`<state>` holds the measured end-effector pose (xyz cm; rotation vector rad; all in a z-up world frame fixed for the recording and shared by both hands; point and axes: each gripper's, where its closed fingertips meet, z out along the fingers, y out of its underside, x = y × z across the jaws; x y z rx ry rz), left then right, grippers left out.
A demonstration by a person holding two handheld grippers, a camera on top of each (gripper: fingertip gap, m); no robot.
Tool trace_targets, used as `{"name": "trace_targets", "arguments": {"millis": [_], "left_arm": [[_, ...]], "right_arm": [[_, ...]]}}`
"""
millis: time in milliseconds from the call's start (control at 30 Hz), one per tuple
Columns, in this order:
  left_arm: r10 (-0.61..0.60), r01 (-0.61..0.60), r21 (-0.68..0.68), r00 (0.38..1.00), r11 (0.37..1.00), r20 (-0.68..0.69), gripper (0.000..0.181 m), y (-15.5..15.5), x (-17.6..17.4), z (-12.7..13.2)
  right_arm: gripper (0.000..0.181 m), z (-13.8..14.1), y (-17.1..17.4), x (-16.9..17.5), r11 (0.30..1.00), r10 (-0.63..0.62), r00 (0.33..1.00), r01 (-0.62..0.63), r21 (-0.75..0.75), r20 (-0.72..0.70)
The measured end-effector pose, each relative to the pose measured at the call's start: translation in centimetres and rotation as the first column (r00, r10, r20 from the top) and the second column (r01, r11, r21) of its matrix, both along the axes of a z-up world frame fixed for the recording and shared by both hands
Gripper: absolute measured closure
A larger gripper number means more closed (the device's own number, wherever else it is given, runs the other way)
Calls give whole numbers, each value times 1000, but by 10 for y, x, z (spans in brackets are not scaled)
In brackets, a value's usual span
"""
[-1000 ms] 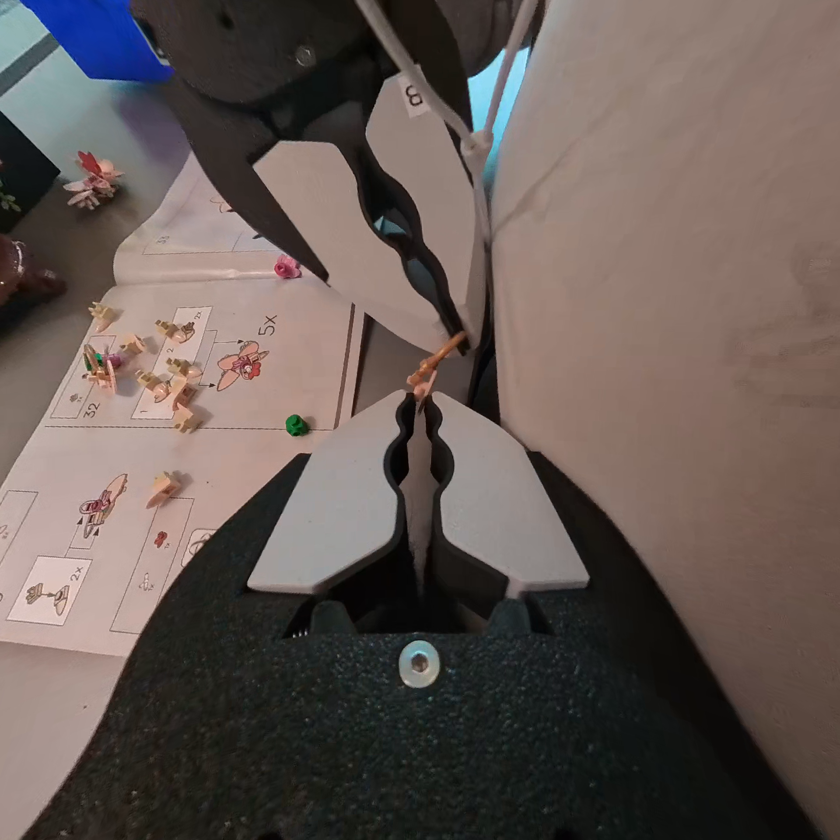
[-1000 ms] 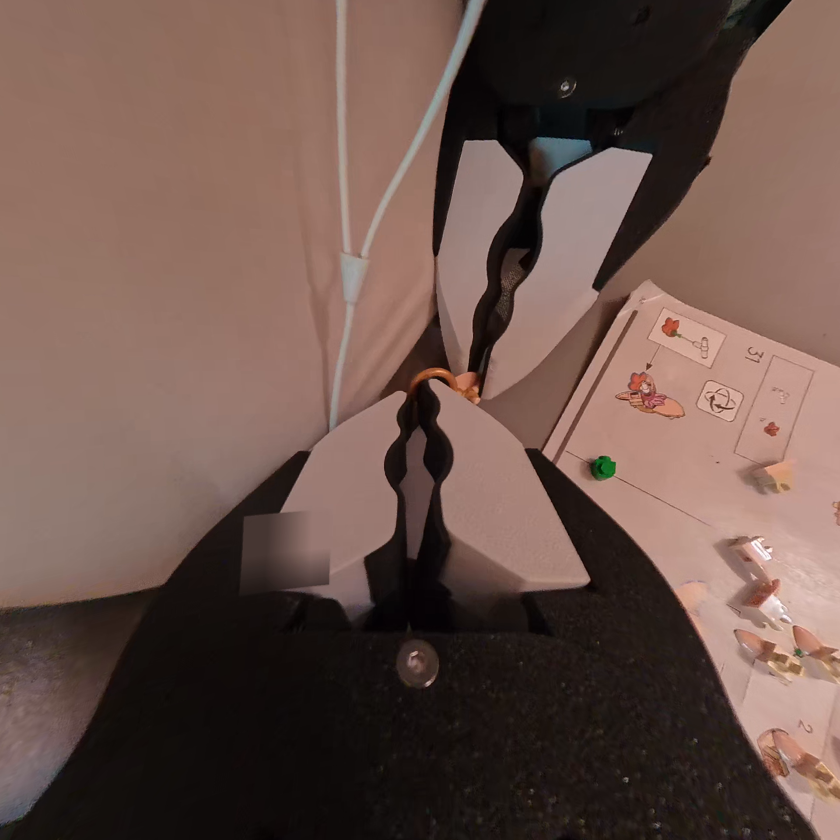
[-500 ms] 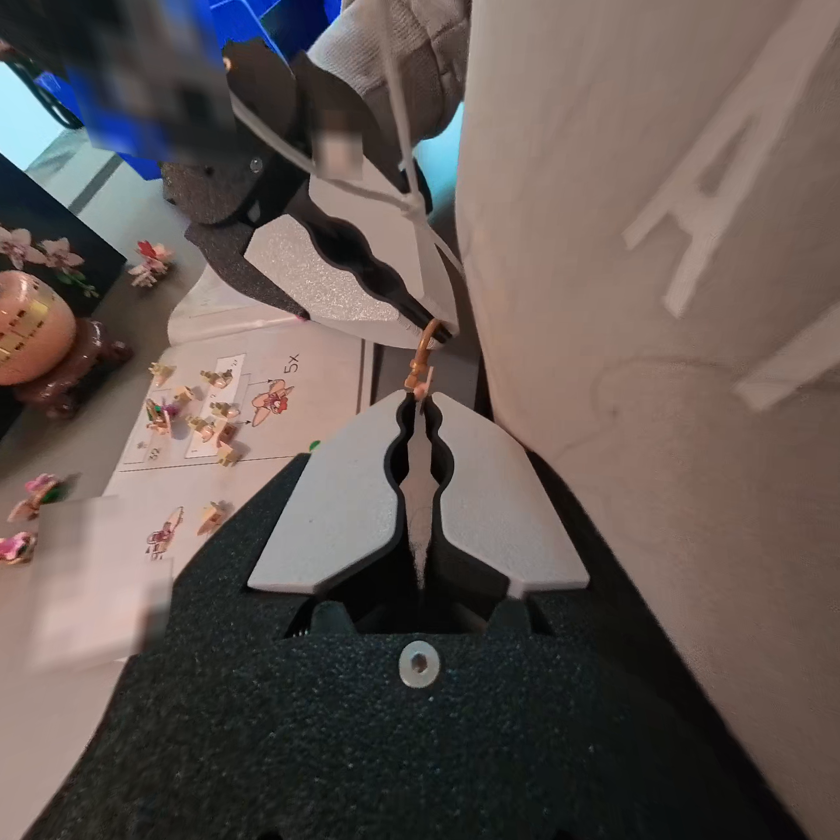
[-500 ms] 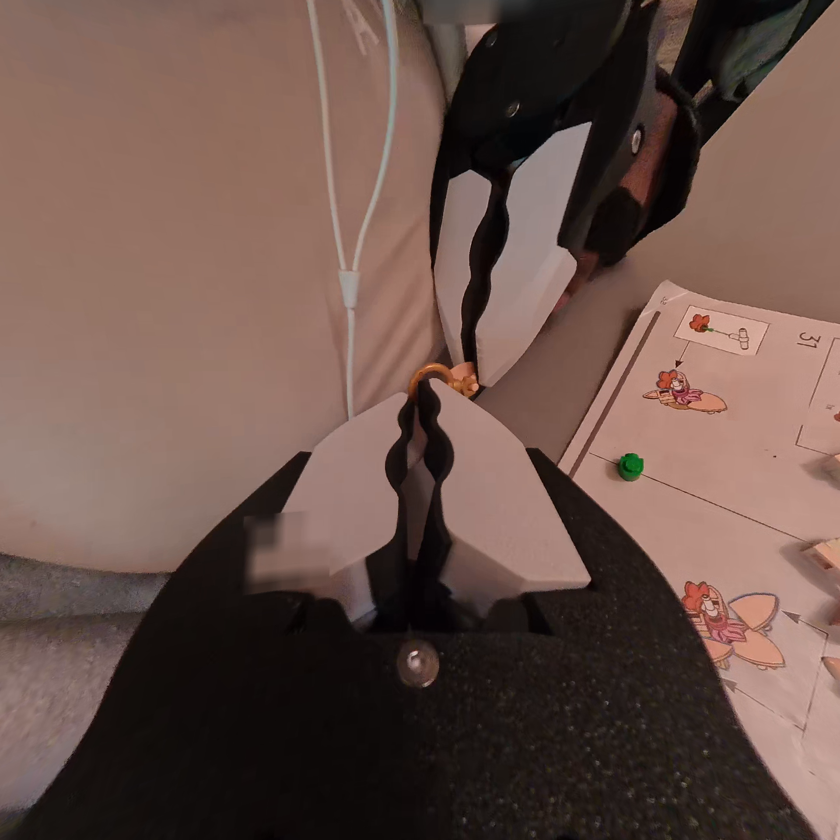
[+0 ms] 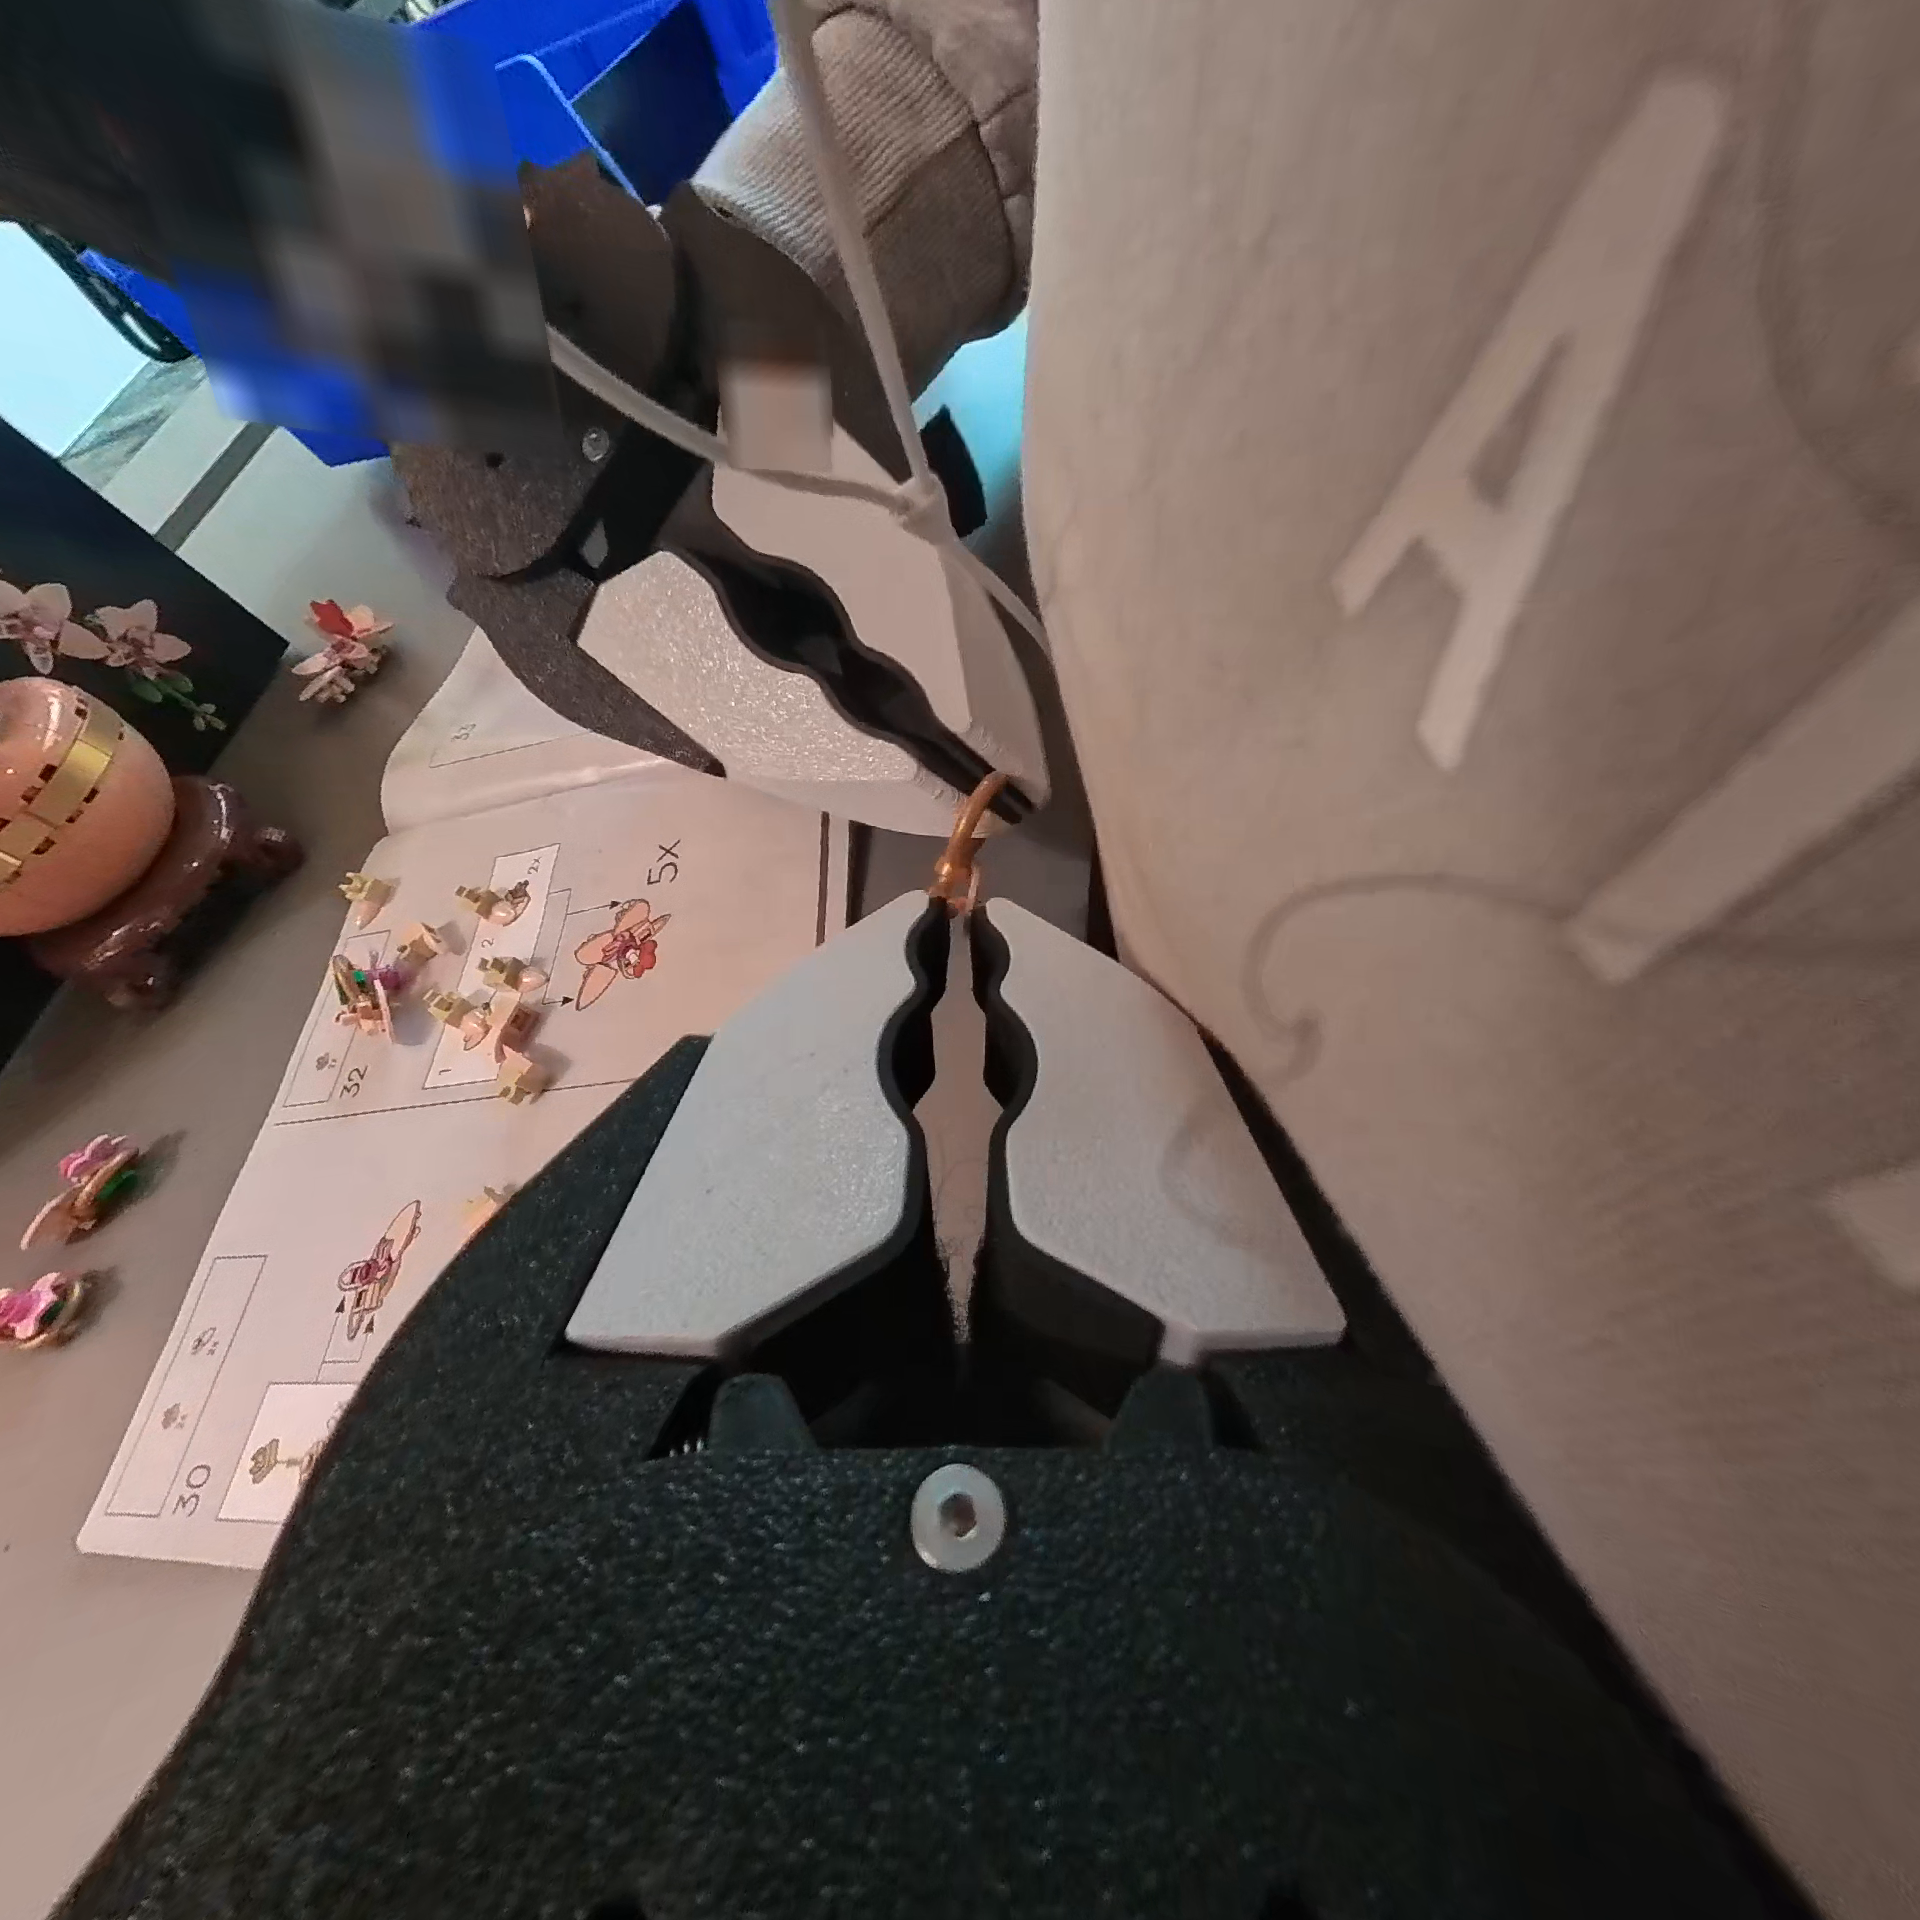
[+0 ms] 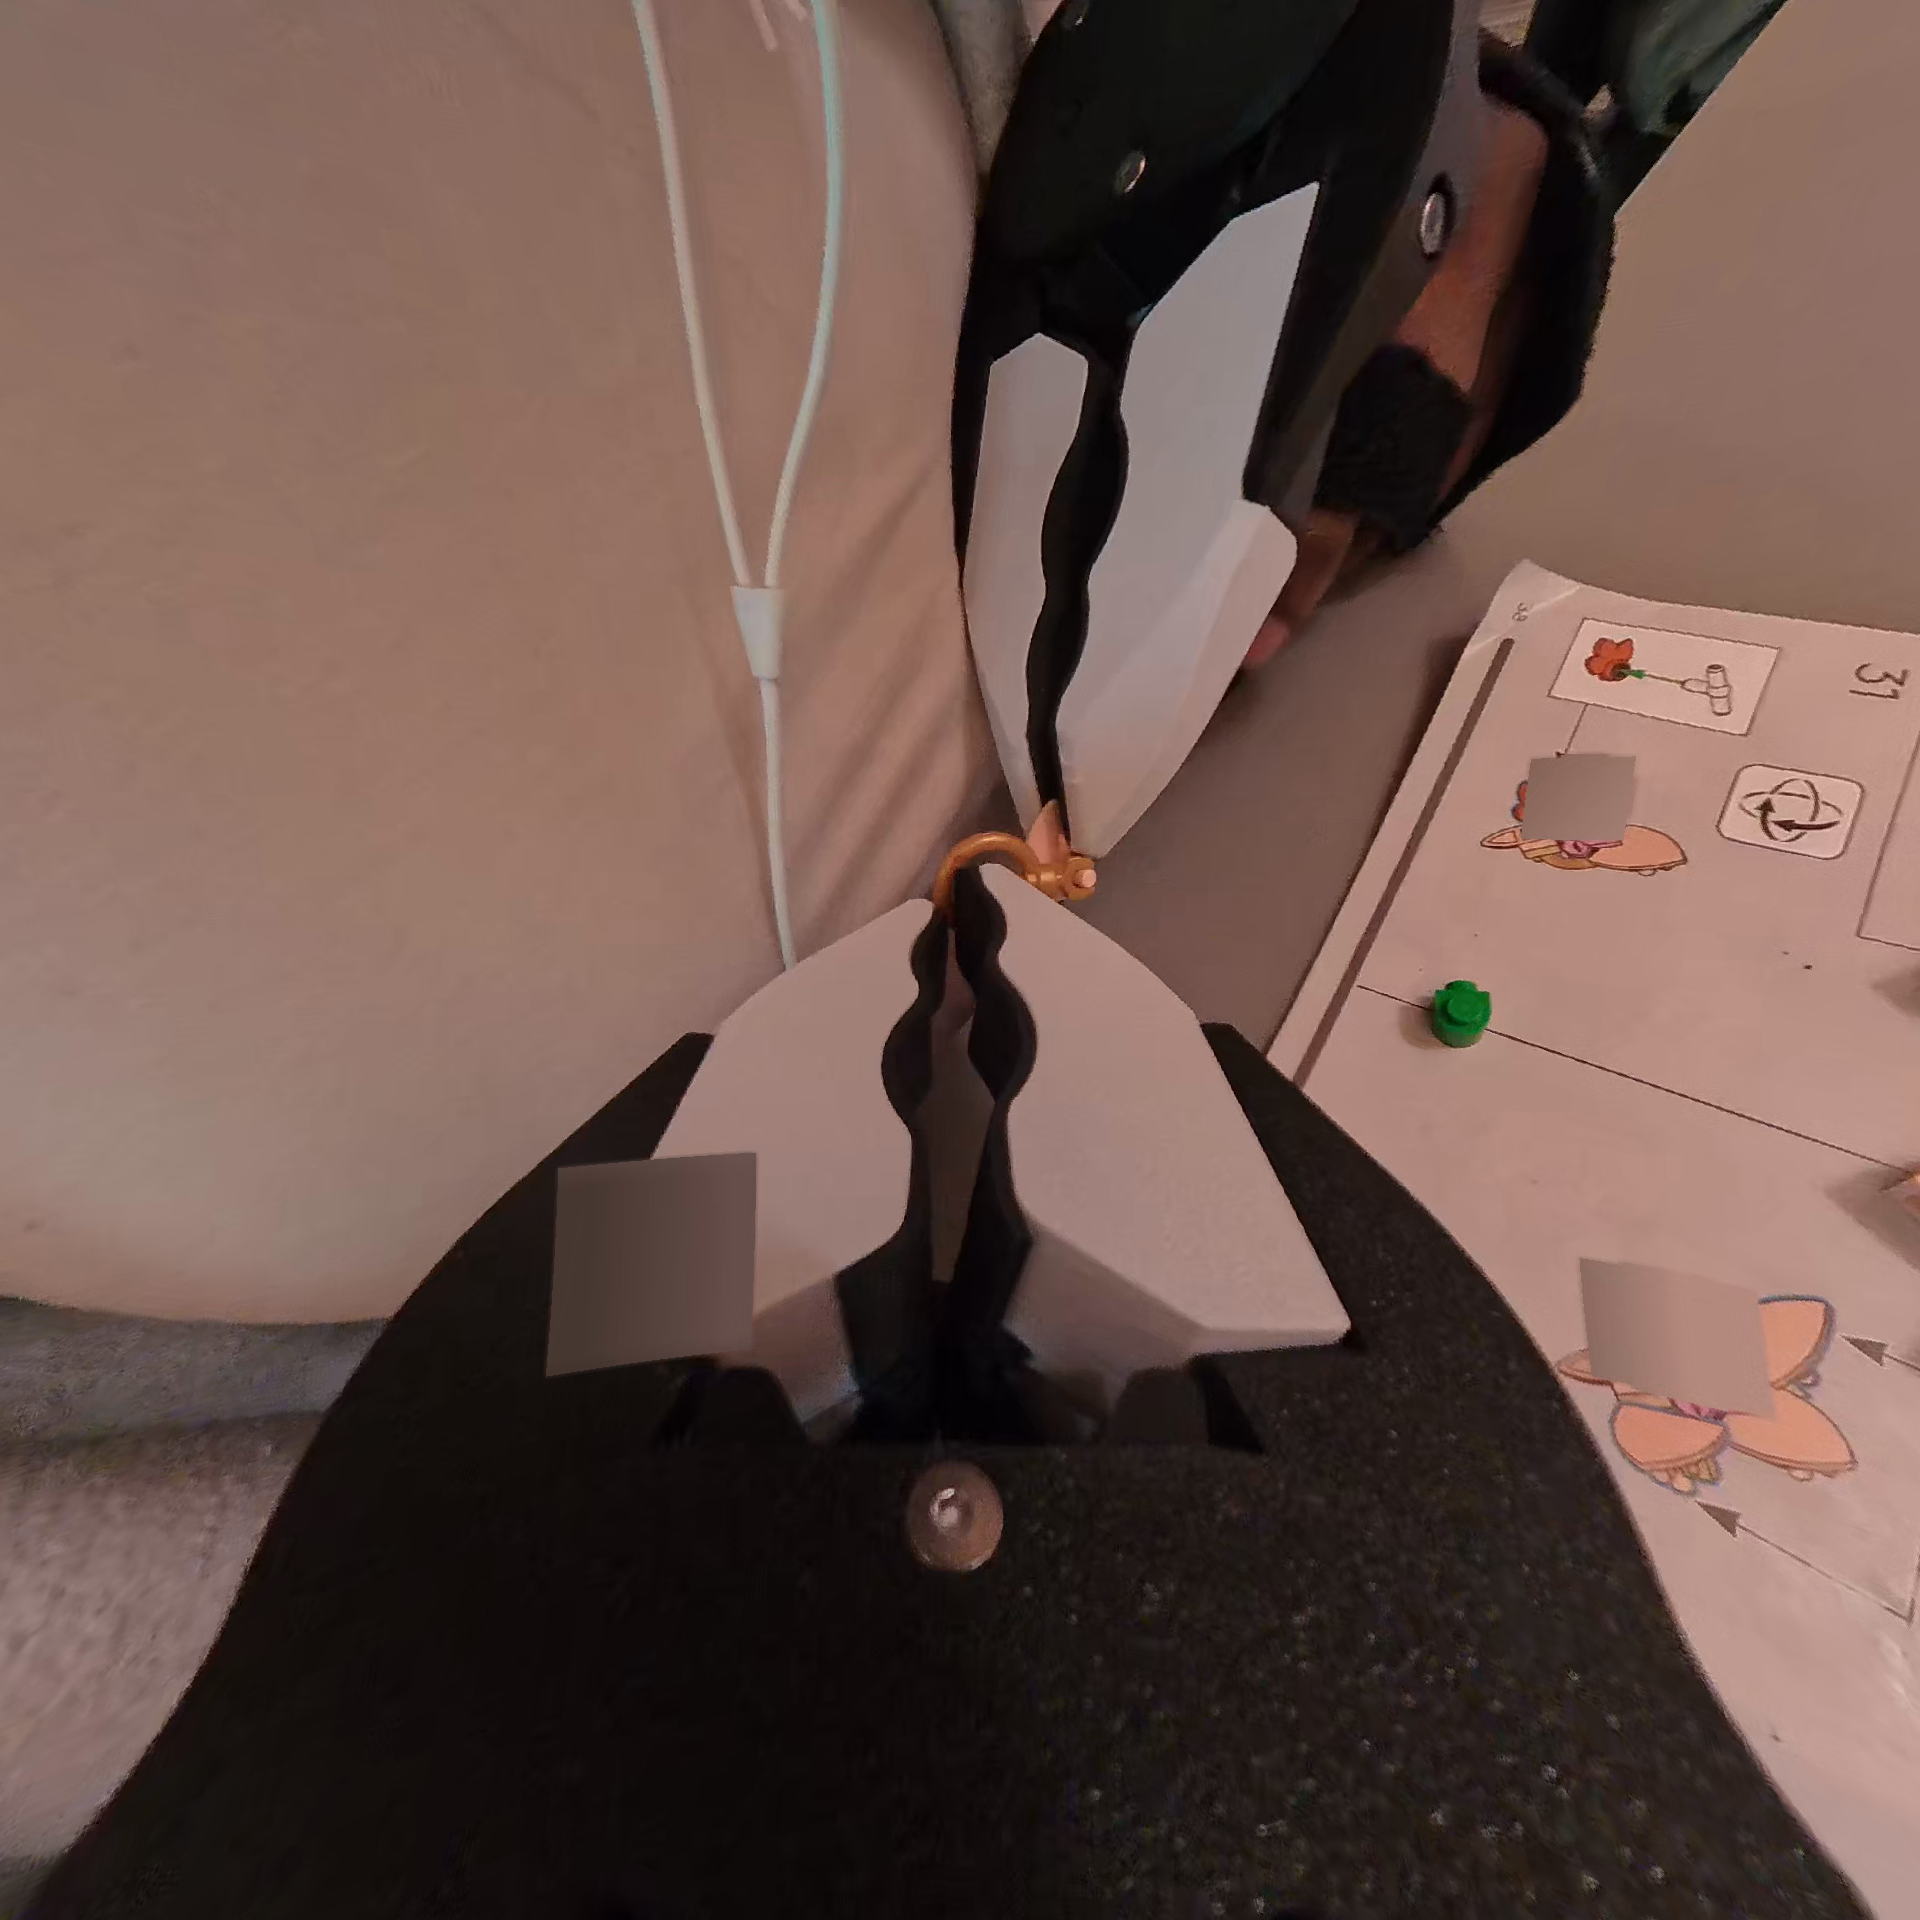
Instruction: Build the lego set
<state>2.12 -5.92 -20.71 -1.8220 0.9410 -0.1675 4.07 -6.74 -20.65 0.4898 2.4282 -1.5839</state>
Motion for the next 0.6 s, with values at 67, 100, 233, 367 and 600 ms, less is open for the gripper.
{"name": "trace_targets", "arguments": {"millis": [67, 100, 233, 367, 600], "left_arm": [[-14, 14, 6, 1000, 1000, -1, 178, 0, 1, 0], [-22, 22, 13, 1000, 1000, -3, 178, 0, 1, 1], [-40, 41, 77, 999, 996, -8, 178, 0, 0, 9], [-47, 47, 69, 999, 997, 2, 178, -2, 1, 8], [9, -12, 59, 999, 998, 42, 178, 0, -6, 9]], "right_arm": [[180, 2, -1, 2, 1000, 25, 999, -25, -15, 23], [180, 4, -2, 2, 999, 36, 999, -36, -23, 31], [180, 14, 1, -1, 995, 55, 995, -48, -85, 85], [180, 12, 1, -1, 995, 63, 994, -56, -79, 92], [178, 14, 3, -8, 998, 15, 999, -13, -54, 39]]}}
